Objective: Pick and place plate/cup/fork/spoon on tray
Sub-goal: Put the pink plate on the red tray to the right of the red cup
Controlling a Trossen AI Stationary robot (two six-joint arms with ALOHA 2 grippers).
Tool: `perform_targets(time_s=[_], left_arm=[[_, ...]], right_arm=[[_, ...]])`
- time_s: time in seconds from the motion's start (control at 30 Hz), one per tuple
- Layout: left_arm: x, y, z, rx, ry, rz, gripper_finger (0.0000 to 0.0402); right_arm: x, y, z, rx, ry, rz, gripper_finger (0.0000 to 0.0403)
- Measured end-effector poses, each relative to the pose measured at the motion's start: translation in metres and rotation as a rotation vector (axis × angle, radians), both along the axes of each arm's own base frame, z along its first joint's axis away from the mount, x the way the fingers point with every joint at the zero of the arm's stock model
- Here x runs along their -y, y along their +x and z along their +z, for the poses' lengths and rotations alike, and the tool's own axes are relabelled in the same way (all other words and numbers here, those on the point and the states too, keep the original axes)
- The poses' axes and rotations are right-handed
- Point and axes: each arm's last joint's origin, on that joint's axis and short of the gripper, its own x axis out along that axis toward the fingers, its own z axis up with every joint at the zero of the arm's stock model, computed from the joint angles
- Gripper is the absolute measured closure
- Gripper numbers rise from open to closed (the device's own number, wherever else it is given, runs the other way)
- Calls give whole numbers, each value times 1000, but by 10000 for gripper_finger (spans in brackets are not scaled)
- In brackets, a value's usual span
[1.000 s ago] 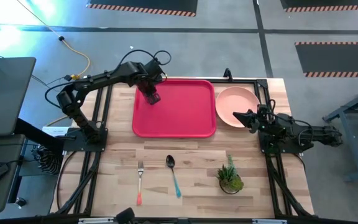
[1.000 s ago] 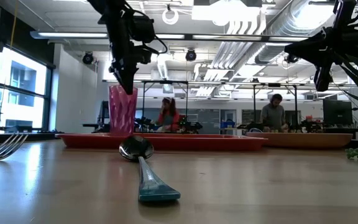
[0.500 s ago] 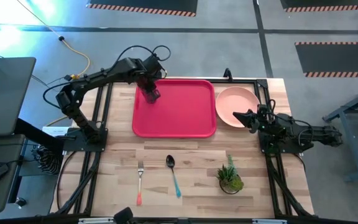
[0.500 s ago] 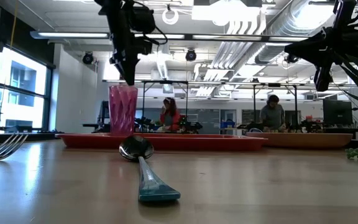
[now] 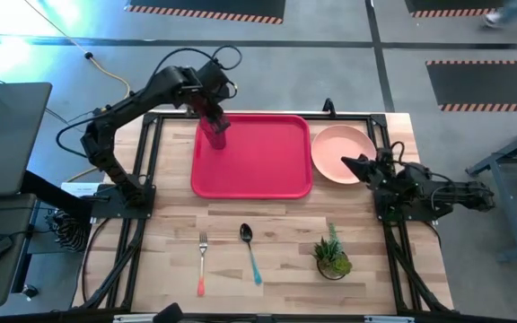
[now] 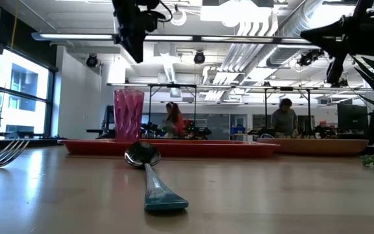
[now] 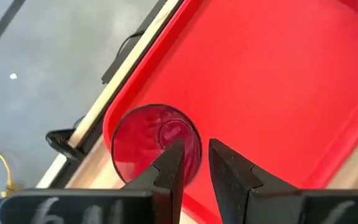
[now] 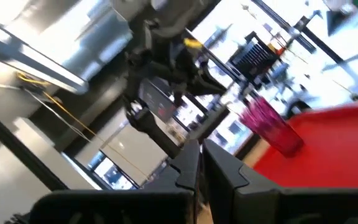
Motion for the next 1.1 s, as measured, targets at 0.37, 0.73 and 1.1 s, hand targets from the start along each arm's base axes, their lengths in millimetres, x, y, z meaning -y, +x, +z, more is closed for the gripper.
perform_targets(time_s=[0.37, 0.73, 1.1], left_arm=[[44, -9, 28, 107, -38, -28, 338], [92, -10, 45, 168, 24, -44, 339], [120, 2, 10, 144, 8, -37, 339]], right_arm=[[0, -18, 39, 244, -206, -123, 352], [2, -33, 97, -216, -192, -178, 288], [2, -1, 124, -903, -163, -67, 289]])
